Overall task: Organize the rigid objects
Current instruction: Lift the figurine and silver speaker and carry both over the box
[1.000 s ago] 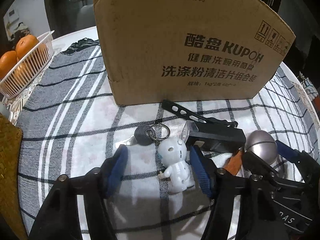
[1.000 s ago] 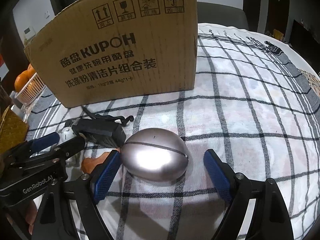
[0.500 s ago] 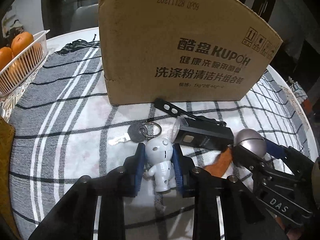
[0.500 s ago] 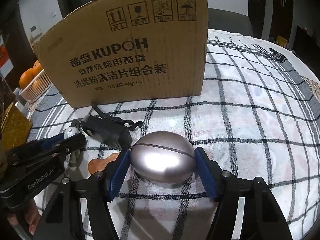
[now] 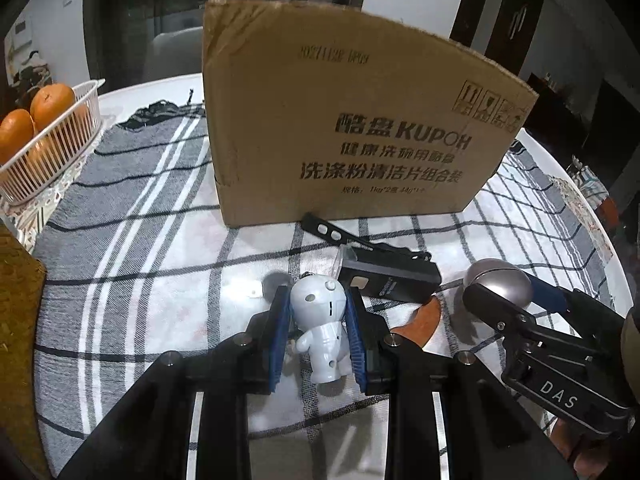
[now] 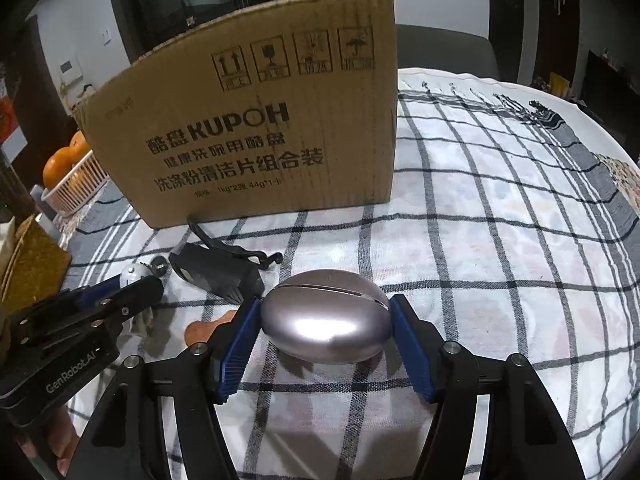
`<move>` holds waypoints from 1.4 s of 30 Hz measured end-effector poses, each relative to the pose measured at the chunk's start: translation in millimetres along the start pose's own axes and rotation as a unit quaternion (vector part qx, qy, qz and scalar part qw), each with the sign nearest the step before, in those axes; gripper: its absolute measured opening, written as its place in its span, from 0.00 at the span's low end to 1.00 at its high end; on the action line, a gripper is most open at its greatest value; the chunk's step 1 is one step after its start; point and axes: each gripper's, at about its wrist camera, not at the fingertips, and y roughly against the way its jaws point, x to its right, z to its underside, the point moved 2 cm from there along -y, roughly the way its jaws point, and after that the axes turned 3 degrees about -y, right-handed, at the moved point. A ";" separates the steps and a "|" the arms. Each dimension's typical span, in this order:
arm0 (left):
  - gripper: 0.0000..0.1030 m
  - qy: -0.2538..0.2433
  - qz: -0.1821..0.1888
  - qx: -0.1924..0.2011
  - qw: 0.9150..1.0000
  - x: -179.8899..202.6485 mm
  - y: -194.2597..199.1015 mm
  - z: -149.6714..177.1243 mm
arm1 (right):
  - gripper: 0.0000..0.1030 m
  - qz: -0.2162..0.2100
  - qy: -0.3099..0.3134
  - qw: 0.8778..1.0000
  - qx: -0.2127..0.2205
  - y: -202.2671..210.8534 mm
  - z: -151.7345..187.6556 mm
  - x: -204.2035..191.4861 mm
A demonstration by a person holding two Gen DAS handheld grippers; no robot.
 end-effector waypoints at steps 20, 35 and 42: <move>0.27 -0.009 0.014 0.064 0.998 7.2 58.7 -19.0 | 0.64 -0.012 0.011 0.998 0.058 53.8 -17.6 -13.8; 0.27 -0.027 0.023 0.130 0.991 12.5 115.9 -46.3 | 0.64 -0.026 0.022 0.992 0.124 107.0 -41.2 -30.0; 0.27 -0.037 0.026 0.155 0.987 16.3 135.5 -61.1 | 0.64 -0.030 0.027 0.987 0.153 128.7 -53.6 -36.0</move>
